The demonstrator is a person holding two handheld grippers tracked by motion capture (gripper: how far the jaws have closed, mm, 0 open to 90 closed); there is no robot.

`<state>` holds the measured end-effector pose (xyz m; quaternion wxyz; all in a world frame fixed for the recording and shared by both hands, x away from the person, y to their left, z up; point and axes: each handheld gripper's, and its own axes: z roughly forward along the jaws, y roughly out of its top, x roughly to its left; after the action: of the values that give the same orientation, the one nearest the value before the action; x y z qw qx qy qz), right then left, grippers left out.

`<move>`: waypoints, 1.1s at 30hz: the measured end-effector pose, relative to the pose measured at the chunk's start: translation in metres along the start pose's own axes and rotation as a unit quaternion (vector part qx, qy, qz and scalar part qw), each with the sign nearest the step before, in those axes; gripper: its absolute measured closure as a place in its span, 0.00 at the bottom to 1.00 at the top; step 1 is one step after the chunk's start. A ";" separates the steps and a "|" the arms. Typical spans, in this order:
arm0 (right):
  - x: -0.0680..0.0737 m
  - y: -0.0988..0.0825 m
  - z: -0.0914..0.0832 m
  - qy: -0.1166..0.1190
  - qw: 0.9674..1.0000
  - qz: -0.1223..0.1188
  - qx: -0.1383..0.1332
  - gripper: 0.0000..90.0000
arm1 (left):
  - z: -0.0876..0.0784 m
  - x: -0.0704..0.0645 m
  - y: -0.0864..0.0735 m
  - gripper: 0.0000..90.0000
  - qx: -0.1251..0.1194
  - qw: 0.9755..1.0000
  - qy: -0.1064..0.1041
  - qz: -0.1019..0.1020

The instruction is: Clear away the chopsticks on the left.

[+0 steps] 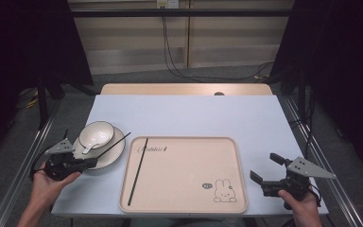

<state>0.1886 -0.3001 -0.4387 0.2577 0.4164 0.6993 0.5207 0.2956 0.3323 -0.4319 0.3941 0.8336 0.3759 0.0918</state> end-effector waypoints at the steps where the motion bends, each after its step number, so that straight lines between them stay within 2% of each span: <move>1: 0.000 0.000 0.000 0.001 1.000 0.000 0.000 0.01 | -0.001 -0.002 -0.001 0.95 -0.004 1.000 -0.005 -0.005; 6: 0.000 0.000 -0.001 0.000 1.000 -0.001 -0.003 0.01 | -0.009 -0.014 -0.003 0.95 -0.031 0.999 -0.007 -0.026; 14: 0.000 0.000 -0.001 0.004 1.000 -0.002 -0.003 0.01 | -0.017 -0.041 -0.004 0.95 -0.040 0.998 0.003 -0.055; 16: 0.001 0.000 -0.001 0.003 1.000 -0.002 -0.003 0.01 | -0.016 -0.047 -0.003 0.95 -0.040 0.997 0.003 -0.068; 18: 0.001 0.000 -0.001 0.005 1.000 -0.001 -0.003 0.01 | -0.014 -0.055 -0.002 0.95 -0.038 0.997 0.004 -0.060; 20: 0.001 0.000 -0.001 0.004 1.000 -0.001 -0.003 0.01 | -0.011 -0.063 0.000 0.95 -0.038 0.997 0.005 -0.066; 22: 0.001 0.000 -0.001 0.004 1.000 -0.001 -0.003 0.01 | -0.010 -0.069 0.003 0.95 -0.040 0.997 0.002 -0.060; 26: 0.001 0.000 -0.001 0.004 1.000 -0.002 -0.002 0.01 | -0.006 -0.078 0.007 0.95 -0.045 0.995 0.003 -0.085; 27: 0.001 0.000 -0.001 0.003 1.000 -0.003 -0.003 0.01 | -0.005 -0.081 0.008 0.95 -0.045 0.995 0.002 -0.084; 28: 0.001 0.000 -0.001 0.004 1.000 -0.001 -0.003 0.01 | -0.004 -0.085 0.008 0.95 -0.046 0.995 0.009 -0.083; 30: 0.001 0.000 -0.001 0.004 1.000 -0.001 -0.002 0.01 | -0.002 -0.090 0.010 0.95 -0.051 0.995 0.005 -0.091; 32: 0.001 0.000 0.000 0.004 1.000 -0.001 -0.002 0.01 | -0.001 -0.093 0.012 0.95 -0.053 0.994 0.019 -0.096; 33: 0.001 0.000 0.000 0.003 1.000 -0.002 -0.002 0.01 | 0.000 -0.093 0.013 0.95 -0.055 0.993 0.019 -0.102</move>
<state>0.1881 -0.2993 -0.4384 0.2577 0.4129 0.7001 0.5224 0.2374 0.2617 -0.4085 0.4398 0.7659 0.4609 0.0871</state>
